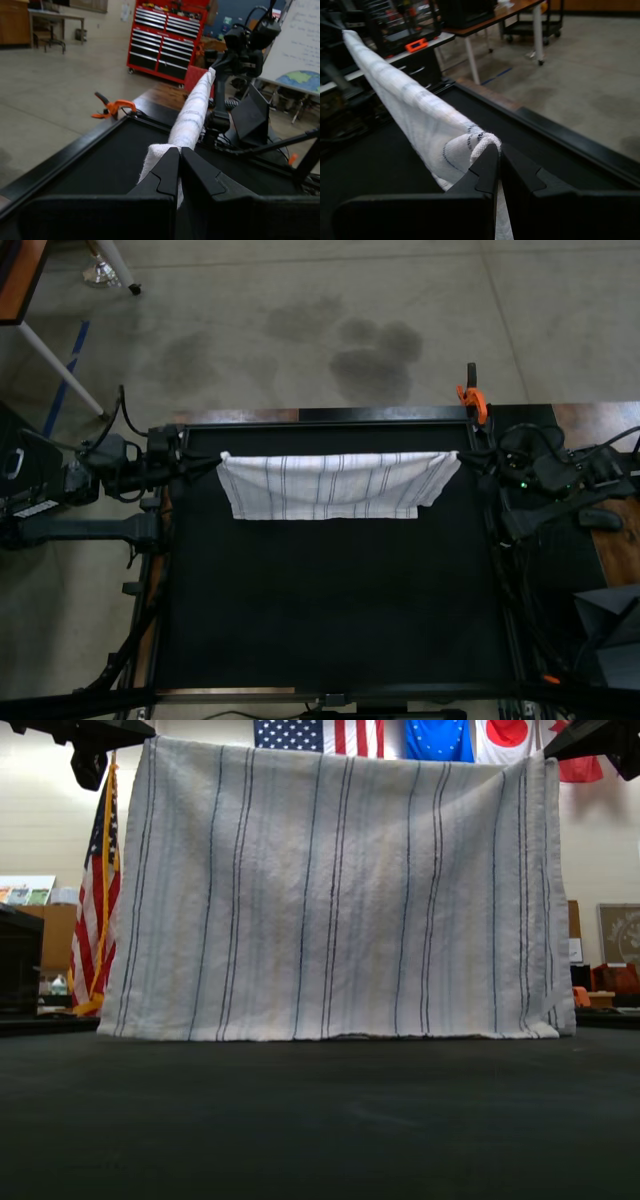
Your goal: Fold the towel
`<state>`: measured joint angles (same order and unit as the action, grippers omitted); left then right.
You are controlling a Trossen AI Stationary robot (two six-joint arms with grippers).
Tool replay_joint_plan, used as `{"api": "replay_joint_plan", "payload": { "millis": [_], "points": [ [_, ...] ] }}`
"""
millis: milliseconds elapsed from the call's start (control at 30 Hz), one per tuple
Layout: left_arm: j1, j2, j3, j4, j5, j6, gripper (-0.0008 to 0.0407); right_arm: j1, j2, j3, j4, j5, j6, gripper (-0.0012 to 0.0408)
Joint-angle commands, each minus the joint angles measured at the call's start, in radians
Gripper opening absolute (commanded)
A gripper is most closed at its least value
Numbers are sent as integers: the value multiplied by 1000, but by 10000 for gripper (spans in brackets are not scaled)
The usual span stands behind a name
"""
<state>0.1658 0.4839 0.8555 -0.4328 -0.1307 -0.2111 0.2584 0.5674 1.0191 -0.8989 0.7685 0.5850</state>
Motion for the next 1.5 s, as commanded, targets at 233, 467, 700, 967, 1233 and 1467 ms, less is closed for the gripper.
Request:
{"api": "replay_joint_plan", "payload": {
  "millis": [233, 467, 700, 967, 1233, 1467],
  "points": [
    [-12, 3, -15, 61, -76, 85, 0, -14, 1, 5, -5, 48, -48, 0],
    [-11, 19, -15, 79, -142, 147, 0, -63, 0, 39, -5, 74, -123, 0],
    [-10, 52, -45, 91, -212, 165, 0, -124, 4, -5, 3, 78, -122, 0],
    [-9, 90, -52, 123, -271, 193, 0, -206, 37, -59, 82, 77, -164, 0],
    [92, 136, -119, 241, -162, 154, 0, -298, 79, -104, 198, 61, -201, 0],
    [238, 143, -206, 389, -52, 135, 0, -399, 130, -107, 285, 21, -262, 0]
  ]
}}
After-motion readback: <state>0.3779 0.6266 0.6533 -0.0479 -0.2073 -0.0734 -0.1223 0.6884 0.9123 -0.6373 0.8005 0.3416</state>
